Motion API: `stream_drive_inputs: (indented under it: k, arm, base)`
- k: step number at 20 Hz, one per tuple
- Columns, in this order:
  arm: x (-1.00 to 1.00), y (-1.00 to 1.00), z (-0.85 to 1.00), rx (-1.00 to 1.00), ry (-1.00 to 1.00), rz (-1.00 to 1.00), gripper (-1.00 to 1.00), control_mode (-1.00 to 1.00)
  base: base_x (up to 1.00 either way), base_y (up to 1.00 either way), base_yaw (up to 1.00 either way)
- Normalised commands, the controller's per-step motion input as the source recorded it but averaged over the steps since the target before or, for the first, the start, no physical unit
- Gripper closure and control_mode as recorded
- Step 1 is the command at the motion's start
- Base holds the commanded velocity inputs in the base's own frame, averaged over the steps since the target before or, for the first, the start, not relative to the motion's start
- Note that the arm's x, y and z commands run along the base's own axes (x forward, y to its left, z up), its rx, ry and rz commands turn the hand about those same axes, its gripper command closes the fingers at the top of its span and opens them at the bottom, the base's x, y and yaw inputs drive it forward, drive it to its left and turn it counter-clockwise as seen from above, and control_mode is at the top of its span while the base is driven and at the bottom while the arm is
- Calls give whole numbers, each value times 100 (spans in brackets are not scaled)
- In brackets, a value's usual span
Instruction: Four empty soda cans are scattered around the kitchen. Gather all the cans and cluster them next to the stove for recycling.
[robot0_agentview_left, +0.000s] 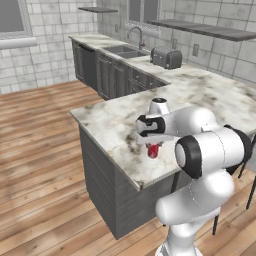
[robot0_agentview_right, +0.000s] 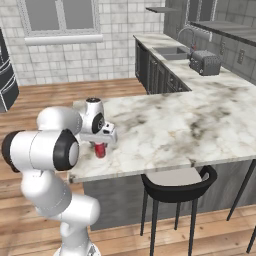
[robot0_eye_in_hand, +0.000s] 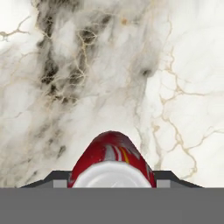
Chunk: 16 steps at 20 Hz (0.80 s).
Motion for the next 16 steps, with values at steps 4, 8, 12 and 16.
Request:
stream_drive_inputs:
  k: [4, 8, 12, 16]
  arm:
    - [-19, 26, 40, 0, 0, 0, 100, -100]
    - [-22, 3, 40, 0, 0, 0, 100, -100]
    - [-19, 0, 35, 0, -1, 0, 100, -100]
    - [-23, 0, 22, 0, -1, 0, 100, -100]
  base:
    - [0, 0, 0]
    - [0, 0, 0]
    - [0, 0, 0]
    - [0, 0, 0]
